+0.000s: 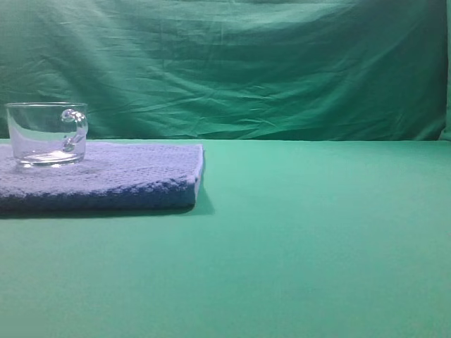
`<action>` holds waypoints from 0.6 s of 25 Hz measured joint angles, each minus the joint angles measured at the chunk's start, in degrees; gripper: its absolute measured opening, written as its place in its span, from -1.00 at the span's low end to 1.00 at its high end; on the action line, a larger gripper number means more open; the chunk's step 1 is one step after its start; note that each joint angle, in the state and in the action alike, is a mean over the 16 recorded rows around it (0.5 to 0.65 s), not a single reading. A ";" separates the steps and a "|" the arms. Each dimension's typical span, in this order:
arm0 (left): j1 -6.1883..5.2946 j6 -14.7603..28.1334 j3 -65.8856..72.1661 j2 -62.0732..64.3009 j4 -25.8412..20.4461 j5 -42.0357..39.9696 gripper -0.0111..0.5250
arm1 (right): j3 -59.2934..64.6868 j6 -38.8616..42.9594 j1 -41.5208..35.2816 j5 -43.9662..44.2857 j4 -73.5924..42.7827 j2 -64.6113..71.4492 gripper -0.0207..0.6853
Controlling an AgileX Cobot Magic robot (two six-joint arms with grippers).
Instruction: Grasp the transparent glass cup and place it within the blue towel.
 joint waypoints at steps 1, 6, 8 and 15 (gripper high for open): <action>0.00 0.00 0.00 0.00 0.00 0.00 -0.96 | 1.44 -0.02 -1.84 -0.36 0.07 -1.25 -0.94; 0.00 0.00 0.00 0.00 0.00 0.00 -0.96 | 7.25 -0.18 -9.13 -0.61 0.12 -6.04 -0.94; 0.00 0.00 0.00 0.00 0.00 0.00 -0.96 | 8.87 -0.36 -11.19 -0.26 0.06 -7.21 -0.94; 0.00 0.00 0.00 0.00 0.00 0.00 -0.96 | 11.88 -1.08 -15.71 1.69 -0.45 -8.33 -0.94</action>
